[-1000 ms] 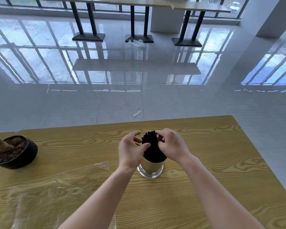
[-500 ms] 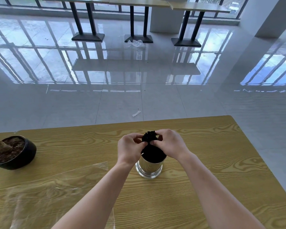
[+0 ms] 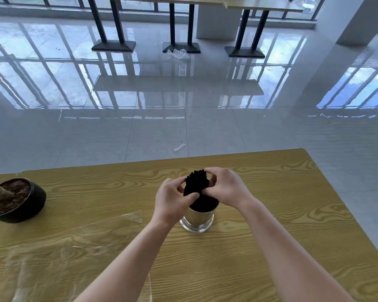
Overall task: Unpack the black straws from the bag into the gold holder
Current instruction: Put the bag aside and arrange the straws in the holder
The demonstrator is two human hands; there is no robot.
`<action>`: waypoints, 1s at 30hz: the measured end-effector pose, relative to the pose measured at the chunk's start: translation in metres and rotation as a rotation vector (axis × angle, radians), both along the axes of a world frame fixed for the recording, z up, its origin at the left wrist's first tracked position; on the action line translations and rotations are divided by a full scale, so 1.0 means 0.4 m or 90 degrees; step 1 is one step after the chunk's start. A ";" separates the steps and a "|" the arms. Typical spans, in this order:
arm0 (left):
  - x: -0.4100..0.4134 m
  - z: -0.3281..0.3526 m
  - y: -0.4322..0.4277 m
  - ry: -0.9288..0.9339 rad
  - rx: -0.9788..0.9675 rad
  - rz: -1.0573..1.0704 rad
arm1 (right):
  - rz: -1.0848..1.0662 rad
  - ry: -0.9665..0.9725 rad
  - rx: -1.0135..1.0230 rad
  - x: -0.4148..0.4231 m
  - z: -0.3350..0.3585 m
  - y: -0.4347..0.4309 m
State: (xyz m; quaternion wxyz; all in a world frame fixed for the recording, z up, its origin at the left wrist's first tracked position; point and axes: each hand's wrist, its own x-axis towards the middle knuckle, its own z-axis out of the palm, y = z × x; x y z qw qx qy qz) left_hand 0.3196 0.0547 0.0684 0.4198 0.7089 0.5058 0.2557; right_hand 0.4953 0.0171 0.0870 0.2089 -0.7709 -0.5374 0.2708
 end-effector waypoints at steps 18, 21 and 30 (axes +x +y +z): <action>0.034 0.001 0.028 -0.010 0.029 0.032 | -0.016 0.020 0.037 -0.011 -0.011 0.018; 0.024 -0.008 0.023 -0.010 0.005 0.065 | -0.020 0.018 0.053 -0.014 -0.014 0.007; 0.030 -0.020 -0.012 0.148 0.101 0.051 | -0.029 -0.082 0.058 -0.038 -0.034 -0.033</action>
